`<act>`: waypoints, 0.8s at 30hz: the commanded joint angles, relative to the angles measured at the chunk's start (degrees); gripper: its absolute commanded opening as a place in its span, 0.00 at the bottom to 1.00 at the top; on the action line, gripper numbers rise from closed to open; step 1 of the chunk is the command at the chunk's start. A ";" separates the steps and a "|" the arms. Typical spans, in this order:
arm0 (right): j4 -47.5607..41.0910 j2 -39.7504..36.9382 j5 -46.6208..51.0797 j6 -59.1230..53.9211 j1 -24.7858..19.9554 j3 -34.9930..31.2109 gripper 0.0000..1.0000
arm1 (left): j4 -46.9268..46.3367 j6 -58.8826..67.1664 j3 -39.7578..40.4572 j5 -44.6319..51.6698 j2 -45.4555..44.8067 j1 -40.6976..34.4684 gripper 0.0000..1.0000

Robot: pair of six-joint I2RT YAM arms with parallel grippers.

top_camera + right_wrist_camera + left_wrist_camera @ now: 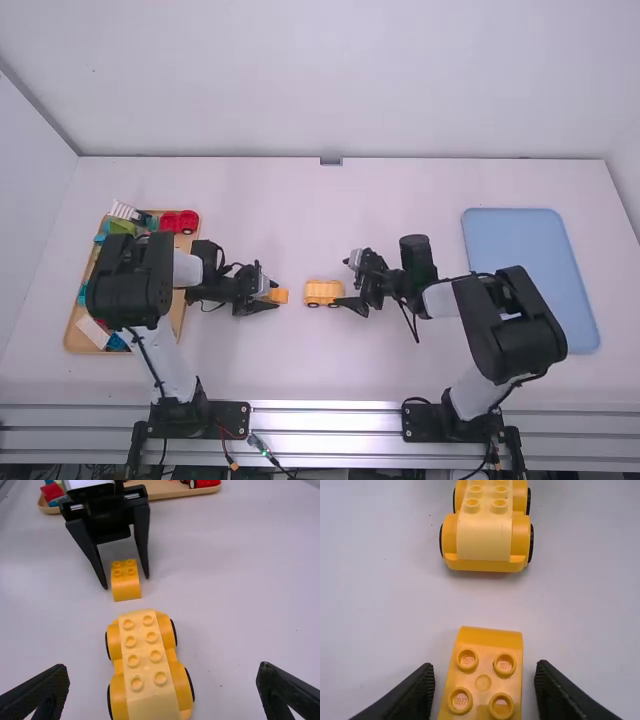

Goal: Assemble lego blocks to make yellow taxi

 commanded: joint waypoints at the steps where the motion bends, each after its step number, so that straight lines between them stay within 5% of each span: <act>1: -0.20 0.48 -0.39 0.31 -0.76 0.39 0.99 | 0.59 0.87 -1.25 -0.79 0.39 -0.20 0.47; 15: -0.35 0.48 -1.49 0.28 -0.79 0.39 0.99 | -3.72 1.27 1.40 -5.70 0.39 -0.17 0.45; 24: -0.13 0.48 -1.44 0.28 -0.81 0.39 0.99 | -4.39 4.33 0.61 -3.85 0.39 -0.17 0.22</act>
